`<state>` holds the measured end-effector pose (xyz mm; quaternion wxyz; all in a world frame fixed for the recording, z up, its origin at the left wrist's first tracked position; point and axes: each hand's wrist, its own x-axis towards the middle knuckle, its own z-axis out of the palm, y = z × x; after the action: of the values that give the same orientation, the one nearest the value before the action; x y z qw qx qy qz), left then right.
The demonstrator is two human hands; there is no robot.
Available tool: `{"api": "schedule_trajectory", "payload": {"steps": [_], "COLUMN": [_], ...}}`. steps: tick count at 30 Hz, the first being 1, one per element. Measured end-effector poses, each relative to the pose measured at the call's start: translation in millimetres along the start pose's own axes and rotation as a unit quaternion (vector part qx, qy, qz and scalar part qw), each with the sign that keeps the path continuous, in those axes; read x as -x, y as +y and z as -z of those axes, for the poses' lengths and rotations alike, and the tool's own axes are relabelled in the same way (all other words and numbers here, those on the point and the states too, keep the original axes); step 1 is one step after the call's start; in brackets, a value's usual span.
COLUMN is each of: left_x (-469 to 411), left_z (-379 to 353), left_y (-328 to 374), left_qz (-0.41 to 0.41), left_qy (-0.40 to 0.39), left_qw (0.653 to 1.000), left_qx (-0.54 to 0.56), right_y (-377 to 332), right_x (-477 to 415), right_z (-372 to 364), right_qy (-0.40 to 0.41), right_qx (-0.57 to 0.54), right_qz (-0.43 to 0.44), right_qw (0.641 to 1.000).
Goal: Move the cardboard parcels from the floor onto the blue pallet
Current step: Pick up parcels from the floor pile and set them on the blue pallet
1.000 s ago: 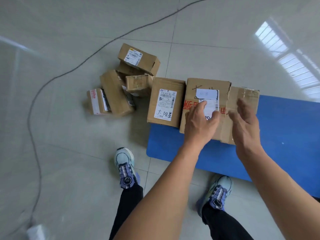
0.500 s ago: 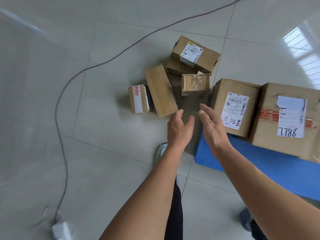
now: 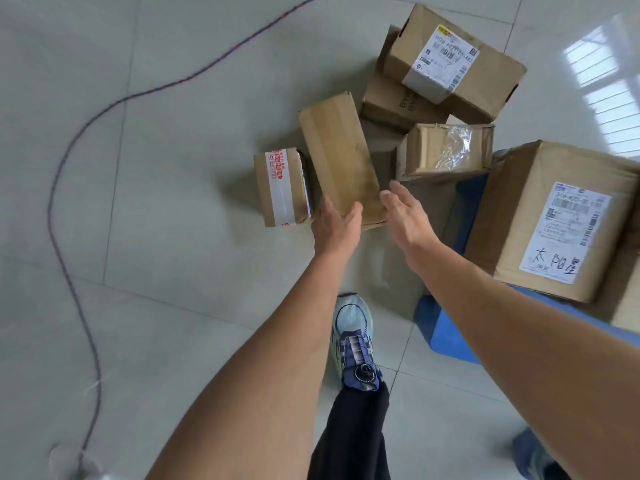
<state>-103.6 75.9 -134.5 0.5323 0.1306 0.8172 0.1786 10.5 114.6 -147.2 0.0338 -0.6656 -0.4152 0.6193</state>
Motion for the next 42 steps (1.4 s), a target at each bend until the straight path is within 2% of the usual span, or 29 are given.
{"api": "schedule_trajectory", "payload": {"steps": [5,8,15,25,30,35,42], "left_x": [-25.1,-31.0,10.0,135.3,215.6,294.6,373.1], "left_z": [-7.2,-8.2,7.1,21.2,-3.9,-61.6,-171.9], "left_y": [-1.9,-5.9,-10.4,23.2,41.4,63.2,95.6], "left_qz": [0.086,0.106,0.071,0.002,-0.023,-0.045,-0.076], "left_qy": [-0.033,-0.038,-0.028,0.021,0.027,0.014,-0.065], "left_qw": [0.990,0.983,0.978,0.977,0.976,0.979,0.980], "left_qx": [0.104,0.147,0.194,0.212,0.216,0.201,0.170], "right_y": [-1.8,-2.5,-7.4,-30.6,-34.2,-12.2,37.1], "right_x": [-30.7,-32.2,13.3,131.4,194.6,253.2,296.0], "right_z": [-12.5,-14.8,-0.1,48.8,109.4,198.5,324.1], "right_qy": [-0.017,-0.017,-0.008,-0.034,-0.037,-0.034,0.037], "right_qx": [0.005,-0.011,-0.073,-0.162,-0.178,-0.195,-0.222], "right_qz": [-0.022,-0.029,-0.022,0.024,0.067,0.091,0.076], "right_qw": [1.000,0.999,0.997,0.986,0.981,0.976,0.971]}}
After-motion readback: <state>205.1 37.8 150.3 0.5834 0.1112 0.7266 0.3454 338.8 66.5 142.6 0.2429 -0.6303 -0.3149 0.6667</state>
